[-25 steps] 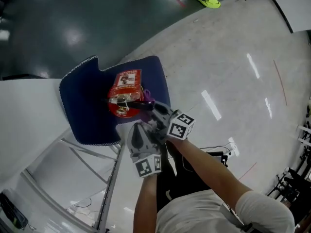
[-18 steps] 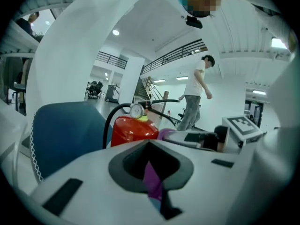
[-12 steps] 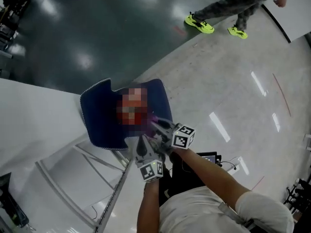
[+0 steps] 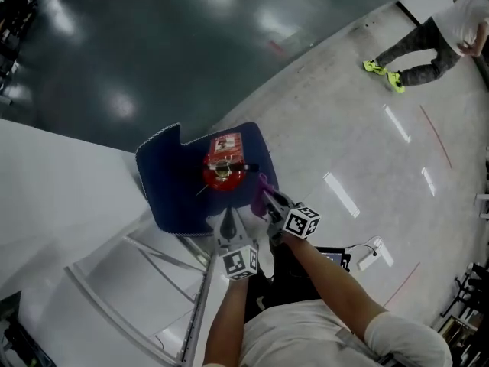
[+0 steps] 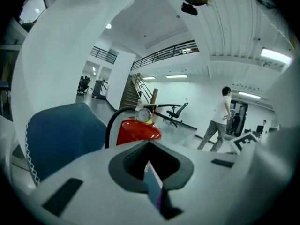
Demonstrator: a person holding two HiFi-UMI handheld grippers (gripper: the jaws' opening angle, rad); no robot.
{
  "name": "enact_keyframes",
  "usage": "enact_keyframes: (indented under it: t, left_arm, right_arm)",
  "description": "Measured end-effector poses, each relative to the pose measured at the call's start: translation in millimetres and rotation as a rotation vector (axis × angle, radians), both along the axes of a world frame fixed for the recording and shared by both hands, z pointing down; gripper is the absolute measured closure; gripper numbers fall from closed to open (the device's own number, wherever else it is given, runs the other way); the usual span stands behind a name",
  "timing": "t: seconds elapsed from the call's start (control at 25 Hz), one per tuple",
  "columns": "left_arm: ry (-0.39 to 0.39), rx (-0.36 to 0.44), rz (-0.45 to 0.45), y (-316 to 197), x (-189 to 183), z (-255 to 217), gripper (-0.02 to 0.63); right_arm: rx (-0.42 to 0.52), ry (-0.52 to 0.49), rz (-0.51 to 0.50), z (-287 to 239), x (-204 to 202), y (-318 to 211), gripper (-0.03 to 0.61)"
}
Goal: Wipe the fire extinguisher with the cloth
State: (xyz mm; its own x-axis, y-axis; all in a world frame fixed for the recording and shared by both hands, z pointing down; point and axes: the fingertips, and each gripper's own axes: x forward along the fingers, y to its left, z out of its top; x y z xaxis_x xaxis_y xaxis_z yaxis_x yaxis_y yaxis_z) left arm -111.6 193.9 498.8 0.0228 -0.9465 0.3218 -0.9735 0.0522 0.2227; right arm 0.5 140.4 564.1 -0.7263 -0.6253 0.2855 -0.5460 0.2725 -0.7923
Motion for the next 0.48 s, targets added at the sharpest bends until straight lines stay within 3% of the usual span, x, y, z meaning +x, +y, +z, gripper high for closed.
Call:
enact_keyframes:
  t: [0.16, 0.48]
  left_arm:
    - [-0.011, -0.004, 0.035, -3.8, -8.5, 17.5, 0.609]
    - [-0.002, -0.024, -0.020, -4.2, -26.1, 60.7, 0.609]
  right_arm:
    - [-0.038, 0.043, 0.048, 33.6, -9.2, 6.9, 0.529]
    - [-0.121, 0.086, 0.067, 120.3, -37.1, 11.1, 0.529]
